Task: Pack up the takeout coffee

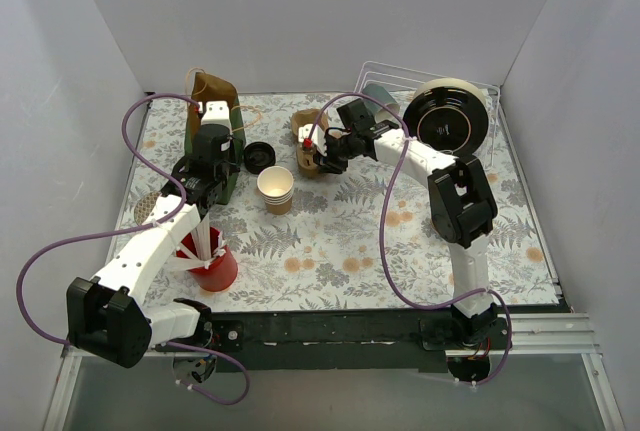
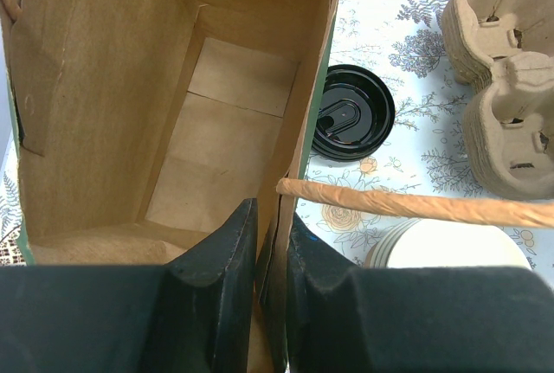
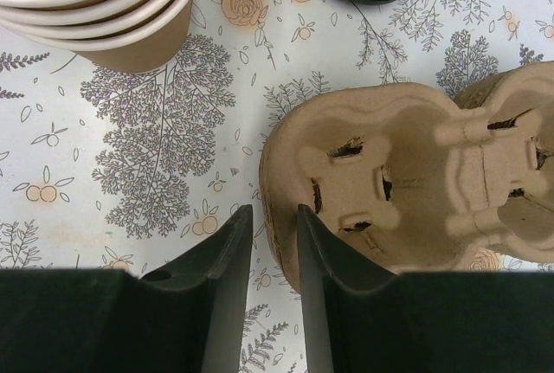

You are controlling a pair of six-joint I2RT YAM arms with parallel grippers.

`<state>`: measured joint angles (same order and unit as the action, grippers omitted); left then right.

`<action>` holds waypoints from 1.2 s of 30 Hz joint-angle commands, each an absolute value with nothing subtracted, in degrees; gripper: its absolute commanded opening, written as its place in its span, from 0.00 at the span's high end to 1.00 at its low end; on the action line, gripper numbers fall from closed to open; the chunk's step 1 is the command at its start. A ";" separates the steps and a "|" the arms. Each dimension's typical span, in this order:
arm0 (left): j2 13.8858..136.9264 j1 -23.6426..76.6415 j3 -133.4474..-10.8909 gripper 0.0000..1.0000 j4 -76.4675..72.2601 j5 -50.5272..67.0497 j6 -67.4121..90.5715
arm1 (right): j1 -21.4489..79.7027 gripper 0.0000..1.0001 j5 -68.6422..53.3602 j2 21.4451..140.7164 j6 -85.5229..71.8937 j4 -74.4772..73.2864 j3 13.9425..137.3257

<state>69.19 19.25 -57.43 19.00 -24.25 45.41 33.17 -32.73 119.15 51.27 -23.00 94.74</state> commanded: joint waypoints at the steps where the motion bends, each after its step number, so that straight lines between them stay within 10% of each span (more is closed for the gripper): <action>1: 69.52 19.07 -55.99 0.85 21.62 -24.87 45.53 | 33.13 0.65 -32.87 119.88 50.80 -23.12 96.94; 22: 69.52 19.07 -56.07 0.85 21.53 -24.87 45.44 | 33.05 0.85 -32.43 120.94 50.19 -23.03 97.91; 36: 69.70 19.07 -56.34 0.85 21.53 -24.87 45.44 | 33.22 0.73 -23.47 113.82 44.12 -8.88 89.47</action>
<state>69.19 19.25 -57.39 19.00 -24.25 45.41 33.19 -27.55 118.28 46.50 -15.90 91.88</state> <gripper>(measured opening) 0.151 0.262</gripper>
